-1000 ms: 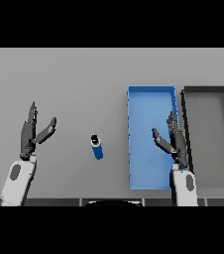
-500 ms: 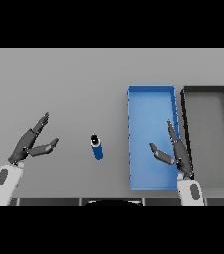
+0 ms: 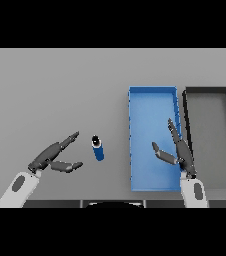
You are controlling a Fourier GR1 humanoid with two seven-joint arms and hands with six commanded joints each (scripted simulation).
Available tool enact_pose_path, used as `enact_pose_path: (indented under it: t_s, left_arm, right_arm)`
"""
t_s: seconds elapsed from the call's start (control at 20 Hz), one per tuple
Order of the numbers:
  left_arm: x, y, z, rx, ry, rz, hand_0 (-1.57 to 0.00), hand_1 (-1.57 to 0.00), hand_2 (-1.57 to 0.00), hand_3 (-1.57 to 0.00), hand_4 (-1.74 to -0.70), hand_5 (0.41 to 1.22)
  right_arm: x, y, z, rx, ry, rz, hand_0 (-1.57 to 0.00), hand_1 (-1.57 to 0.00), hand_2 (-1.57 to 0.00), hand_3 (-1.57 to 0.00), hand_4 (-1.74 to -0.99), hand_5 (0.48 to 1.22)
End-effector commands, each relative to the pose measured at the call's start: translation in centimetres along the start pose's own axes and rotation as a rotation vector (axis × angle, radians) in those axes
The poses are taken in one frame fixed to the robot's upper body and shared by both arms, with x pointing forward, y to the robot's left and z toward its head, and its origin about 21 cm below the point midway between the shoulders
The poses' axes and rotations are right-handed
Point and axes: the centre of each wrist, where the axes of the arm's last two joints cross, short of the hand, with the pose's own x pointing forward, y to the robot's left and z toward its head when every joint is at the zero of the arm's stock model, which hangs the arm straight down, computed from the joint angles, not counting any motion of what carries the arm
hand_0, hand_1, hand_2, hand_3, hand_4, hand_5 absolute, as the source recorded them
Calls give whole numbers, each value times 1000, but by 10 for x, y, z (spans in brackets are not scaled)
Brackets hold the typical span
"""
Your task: Pick up the blue pipe and place it into the blue bin.
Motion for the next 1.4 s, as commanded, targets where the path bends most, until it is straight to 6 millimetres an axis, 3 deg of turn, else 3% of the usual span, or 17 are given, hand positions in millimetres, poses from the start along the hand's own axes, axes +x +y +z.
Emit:
enact_pose_path:
  t_s: [0.0,0.35,0.8,1.0,1.05,1.1,1.2,1.35]
  left_arm:
    - [0,-6,-5,-20,-7,1,1,1,1,1,-1207,494]
    - [-6,-45,-38,-18,-78,-5,1,1,1,1,-1225,499]
    - [-11,-65,-84,-10,-100,-20,1,1,1,1,-1160,491]
    - [-13,-72,-94,-41,-125,80,1,1,-79,-69,-1240,566]
    - [-11,-78,-98,-47,-132,95,-3,-89,-208,-197,-1275,607]
    - [-12,-79,-98,-44,-134,125,-93,-246,-390,-472,-1306,730]
    - [-11,-87,-102,-45,-159,176,-586,-715,-815,-840,-1455,906]
    - [-8,-93,-99,-51,-162,173,-1067,-1133,-1184,-1183,-1589,1060]
  right_arm:
    - [0,1,0,-1,7,0,1,1,1,1,-1290,646]
    - [2,3,2,-11,25,-6,1,1,1,1,-1306,651]
    - [0,2,6,-19,37,2,1,1,1,1,-1323,665]
    - [-2,4,9,-19,36,-4,1,1,1,1,-1322,664]
    - [-1,0,8,-26,46,-1,1,1,1,1,-1320,664]
    - [-1,0,10,-23,40,-7,1,1,1,1,-1319,663]
    - [-1,0,10,-19,31,6,1,1,1,1,-1319,666]
    - [2,1,9,-15,39,7,1,1,1,1,-1310,665]
